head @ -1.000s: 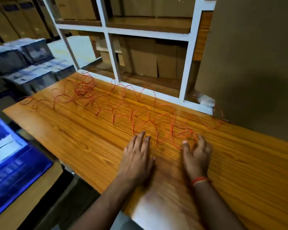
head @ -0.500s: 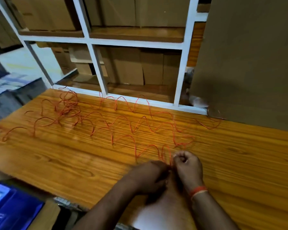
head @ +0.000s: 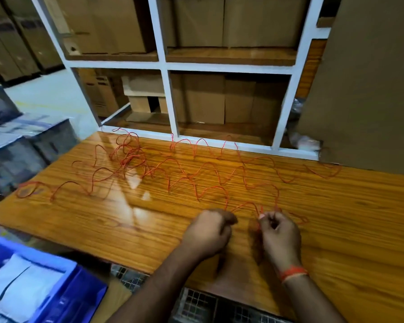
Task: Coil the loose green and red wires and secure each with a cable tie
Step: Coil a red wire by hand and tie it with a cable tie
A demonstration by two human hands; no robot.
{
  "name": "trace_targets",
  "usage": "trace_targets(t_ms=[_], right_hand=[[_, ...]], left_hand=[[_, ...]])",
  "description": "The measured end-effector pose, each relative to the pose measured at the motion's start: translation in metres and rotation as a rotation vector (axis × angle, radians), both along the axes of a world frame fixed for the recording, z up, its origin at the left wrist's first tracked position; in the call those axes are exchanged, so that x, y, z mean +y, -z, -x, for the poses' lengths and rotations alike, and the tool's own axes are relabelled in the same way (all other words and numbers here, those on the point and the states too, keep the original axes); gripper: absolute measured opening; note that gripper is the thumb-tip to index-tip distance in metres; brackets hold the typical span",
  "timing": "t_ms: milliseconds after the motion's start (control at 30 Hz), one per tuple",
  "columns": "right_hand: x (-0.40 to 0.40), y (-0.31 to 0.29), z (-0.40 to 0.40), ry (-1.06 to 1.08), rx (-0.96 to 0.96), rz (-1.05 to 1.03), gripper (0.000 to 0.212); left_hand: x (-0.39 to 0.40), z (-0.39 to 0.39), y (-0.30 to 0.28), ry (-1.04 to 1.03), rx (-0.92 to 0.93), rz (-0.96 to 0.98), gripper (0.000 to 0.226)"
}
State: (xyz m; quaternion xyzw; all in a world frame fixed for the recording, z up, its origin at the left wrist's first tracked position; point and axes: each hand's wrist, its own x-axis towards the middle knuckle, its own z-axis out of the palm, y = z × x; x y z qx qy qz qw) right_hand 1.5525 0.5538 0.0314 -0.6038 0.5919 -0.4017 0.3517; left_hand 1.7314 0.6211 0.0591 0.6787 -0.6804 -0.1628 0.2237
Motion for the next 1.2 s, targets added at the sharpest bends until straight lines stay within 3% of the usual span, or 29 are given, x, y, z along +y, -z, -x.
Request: trace_targets(t_ms=[133,367,500,667,900,1067,1133,1200], right_hand=[[0.022,0.014,0.001,-0.039,-0.012,0.042,0.004],[0.048,0.023,0.012,-0.209,-0.131,-0.013,0.016],[0.051,0.021,0.027,-0.26,-0.106,-0.033,0.017],[0.043,0.026,0.043,-0.107,-0.255,-0.088,0.035],[0.017,0.027,0.081,-0.007,-0.203,-0.05,0.057],[0.005,0.022,0.092,-0.053,-0.208,0.129,0.056],[-0.001,0.018,0.094,-0.106,-0.262,0.129,0.054],[-0.008,0.012,0.09,-0.196,-0.353,0.056,0.048]], left_hand=[[0.0,-0.018,0.004,-0.09,0.066,0.164,0.034],[-0.004,0.024,0.016,0.072,0.19,0.037,0.062],[-0.014,0.043,0.022,0.047,0.146,-0.008,0.052],[-0.032,0.065,0.027,-0.022,0.081,-0.068,0.026],[-0.046,0.083,0.033,-0.196,0.081,-0.122,0.029],[-0.052,0.098,0.024,-0.294,0.096,-0.102,0.027],[-0.053,0.102,0.019,-0.326,0.158,-0.114,0.02],[-0.052,0.108,0.008,-0.359,0.346,-0.139,0.019]])
